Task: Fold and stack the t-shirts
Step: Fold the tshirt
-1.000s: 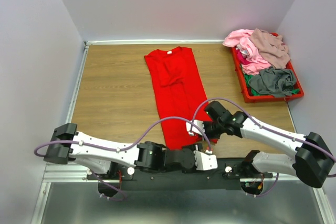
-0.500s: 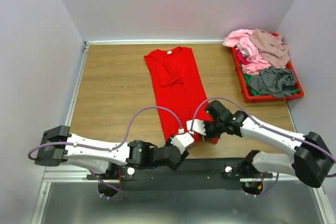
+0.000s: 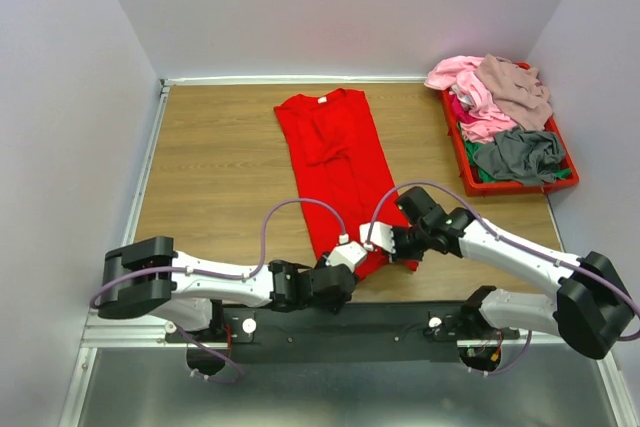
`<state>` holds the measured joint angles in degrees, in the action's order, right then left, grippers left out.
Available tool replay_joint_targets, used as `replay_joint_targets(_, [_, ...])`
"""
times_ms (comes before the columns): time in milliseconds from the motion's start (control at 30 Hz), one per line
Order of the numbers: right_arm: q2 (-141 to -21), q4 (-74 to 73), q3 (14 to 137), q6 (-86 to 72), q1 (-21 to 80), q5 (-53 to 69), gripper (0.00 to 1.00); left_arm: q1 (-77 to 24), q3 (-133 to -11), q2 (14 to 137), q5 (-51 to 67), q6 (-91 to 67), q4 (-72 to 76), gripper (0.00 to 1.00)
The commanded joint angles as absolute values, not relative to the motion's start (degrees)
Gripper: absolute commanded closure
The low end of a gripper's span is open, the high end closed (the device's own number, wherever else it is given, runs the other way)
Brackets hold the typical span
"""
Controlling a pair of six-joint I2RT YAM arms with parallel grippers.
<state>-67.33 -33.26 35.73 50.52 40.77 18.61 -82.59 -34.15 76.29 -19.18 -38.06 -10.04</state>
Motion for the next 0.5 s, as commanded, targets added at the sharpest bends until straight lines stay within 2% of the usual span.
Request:
replay_joint_targets(0, [-67.4,-34.3,36.1,51.8,39.6,20.8,0.99,-82.4,-37.7,79.4,-20.9,-40.1,-10.5,0.4])
replay_joint_targets(467, [-66.8,-34.9,36.1,52.4,38.1,22.1,1.0,-82.9,-44.4,85.7,-28.3,-42.9,-18.0,0.44])
